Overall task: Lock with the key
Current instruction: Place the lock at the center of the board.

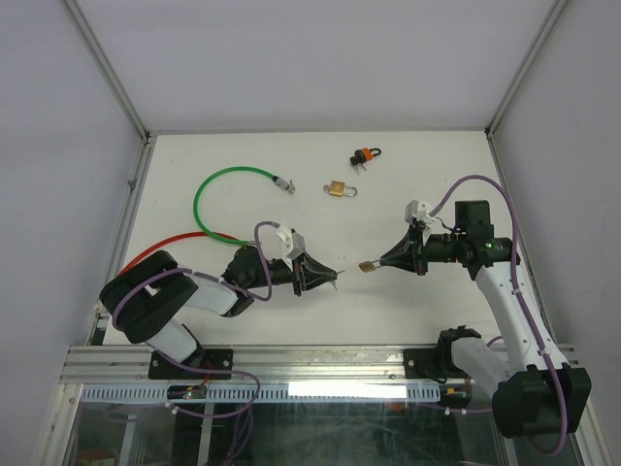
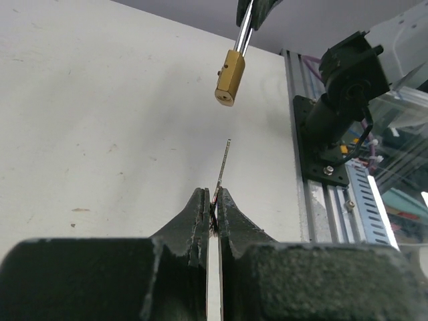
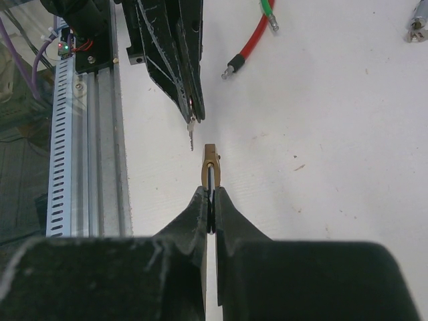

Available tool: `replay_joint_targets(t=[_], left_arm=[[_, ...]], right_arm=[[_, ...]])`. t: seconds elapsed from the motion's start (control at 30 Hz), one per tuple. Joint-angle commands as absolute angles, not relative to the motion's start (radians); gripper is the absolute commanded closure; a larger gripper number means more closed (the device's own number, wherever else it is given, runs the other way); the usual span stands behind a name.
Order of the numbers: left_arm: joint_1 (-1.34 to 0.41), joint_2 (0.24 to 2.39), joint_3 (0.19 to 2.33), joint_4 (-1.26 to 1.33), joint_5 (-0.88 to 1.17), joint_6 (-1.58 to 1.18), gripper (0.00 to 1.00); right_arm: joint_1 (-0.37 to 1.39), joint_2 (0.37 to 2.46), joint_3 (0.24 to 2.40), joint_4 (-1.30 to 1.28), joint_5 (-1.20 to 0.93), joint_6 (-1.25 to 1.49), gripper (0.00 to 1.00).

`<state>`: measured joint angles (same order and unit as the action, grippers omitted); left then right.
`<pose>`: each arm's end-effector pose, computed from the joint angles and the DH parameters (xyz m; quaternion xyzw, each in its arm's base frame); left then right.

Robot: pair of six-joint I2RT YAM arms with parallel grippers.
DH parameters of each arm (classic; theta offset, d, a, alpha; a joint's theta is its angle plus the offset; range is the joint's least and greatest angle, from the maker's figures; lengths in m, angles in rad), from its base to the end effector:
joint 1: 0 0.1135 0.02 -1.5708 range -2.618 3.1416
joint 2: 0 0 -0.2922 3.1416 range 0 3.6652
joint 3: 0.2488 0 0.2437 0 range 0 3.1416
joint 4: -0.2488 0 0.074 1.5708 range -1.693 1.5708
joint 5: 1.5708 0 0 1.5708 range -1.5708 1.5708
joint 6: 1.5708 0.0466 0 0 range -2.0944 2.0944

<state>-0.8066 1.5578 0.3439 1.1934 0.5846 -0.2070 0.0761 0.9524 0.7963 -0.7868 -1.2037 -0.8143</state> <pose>0.1667 -0.2111 0.2030 0.3947 0.5939 -0.5052 0.4860 0.1428 0.0545 0.3007 -0.4954 0.6323 0.4104 0.4317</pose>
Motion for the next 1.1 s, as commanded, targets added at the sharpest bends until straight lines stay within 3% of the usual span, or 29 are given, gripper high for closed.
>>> replay_joint_targets(t=[0.0,0.27,0.5,0.7,0.93,1.07], left_arm=[[-0.765,1.592,0.347,1.357,0.637,-0.396,1.0],[-0.692,1.686,0.348,1.479,0.606,-0.648,1.0],[-0.704,1.546,0.471,0.884,0.392,-0.56,1.0],[-0.703,1.452,0.436,0.824,0.291,-0.6,1.0],[-0.702,1.3,0.38,0.779,0.267,-0.58,1.0],[-0.701,1.247,0.346,0.78,0.271,-0.574,1.0]], right_arm=[[0.068,0.934,0.816,-0.75,-1.223,-0.817,1.0],[0.064,0.938,0.803,-0.683,-1.186,-0.744,1.0],[0.031,0.952,0.755,-0.426,-1.032,-0.435,1.0],[-0.041,1.03,0.71,-0.15,-0.767,-0.149,1.0],[-0.093,1.335,0.829,0.133,-0.749,0.151,1.0],[-0.098,1.624,1.016,0.097,-0.769,0.228,1.0]])
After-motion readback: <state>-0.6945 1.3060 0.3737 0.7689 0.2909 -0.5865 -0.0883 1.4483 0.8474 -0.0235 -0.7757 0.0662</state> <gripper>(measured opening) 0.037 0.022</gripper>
